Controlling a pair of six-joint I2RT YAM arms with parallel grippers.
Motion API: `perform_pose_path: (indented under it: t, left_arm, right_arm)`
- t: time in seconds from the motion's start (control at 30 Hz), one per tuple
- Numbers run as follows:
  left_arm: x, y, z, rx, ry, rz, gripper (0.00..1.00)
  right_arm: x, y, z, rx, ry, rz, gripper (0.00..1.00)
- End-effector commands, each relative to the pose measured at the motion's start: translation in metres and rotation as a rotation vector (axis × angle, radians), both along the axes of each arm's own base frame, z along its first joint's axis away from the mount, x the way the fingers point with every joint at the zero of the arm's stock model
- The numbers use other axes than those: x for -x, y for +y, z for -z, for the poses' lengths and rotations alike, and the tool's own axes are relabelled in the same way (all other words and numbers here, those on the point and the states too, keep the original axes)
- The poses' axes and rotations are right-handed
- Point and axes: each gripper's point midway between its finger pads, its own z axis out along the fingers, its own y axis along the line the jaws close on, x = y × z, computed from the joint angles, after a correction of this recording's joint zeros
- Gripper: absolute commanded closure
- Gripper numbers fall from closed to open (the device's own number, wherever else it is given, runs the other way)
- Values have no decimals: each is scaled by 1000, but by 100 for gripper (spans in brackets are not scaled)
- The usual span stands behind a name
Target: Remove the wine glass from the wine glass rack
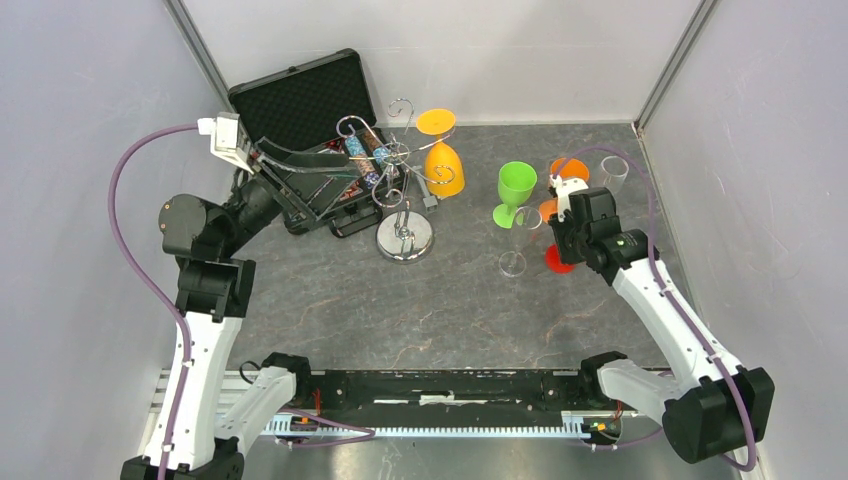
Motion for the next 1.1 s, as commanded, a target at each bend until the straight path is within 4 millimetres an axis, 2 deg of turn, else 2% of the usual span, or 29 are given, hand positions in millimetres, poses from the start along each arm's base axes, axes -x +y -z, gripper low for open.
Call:
perform_pose_path:
  t: [0.0,0.2,0.3,0.47,0.57,0.6,0.7,0.8,0.9,0.97,1.07]
  left_arm:
    - [3,-3,-6,6,14,30,0]
    - [-2,-4,-9,22,23,36,0]
    - [-6,-5,-12,21,38,43,0]
    - [-23,-6,-7,32,91,34,0]
    - [-27,-5,-5,36,97,20,0]
    - [-27,-5,-4,31,93,14,0]
    - [-30,1,-2,-11,75,-45,0]
    - [-34,12,4,-51,78,-145,0]
    - [-36,21,10,-79,74,-217,0]
    - [-39,25,17,-96,91,-242,0]
    - [-41,28,26,-122,113,-268,0]
  right_arm:
    - [-11,-10,-26,24,-112,39,70]
    - [-15,-15,-37,32,-149,70,65]
    - [-17,-12,-51,7,-189,68,61]
    - [-24,2,-94,-91,-337,27,46]
    - [-29,13,-126,-166,-430,4,41]
    - [-30,23,-137,-211,-459,-32,41]
    - [-30,73,-173,-438,-513,-218,41]
    - [-30,117,-198,-693,-487,-340,40]
    - [-39,141,-218,-911,-472,-309,44]
    - [-44,152,-240,-1035,-505,-283,46]
    - [-56,164,-260,-1123,-517,-228,46]
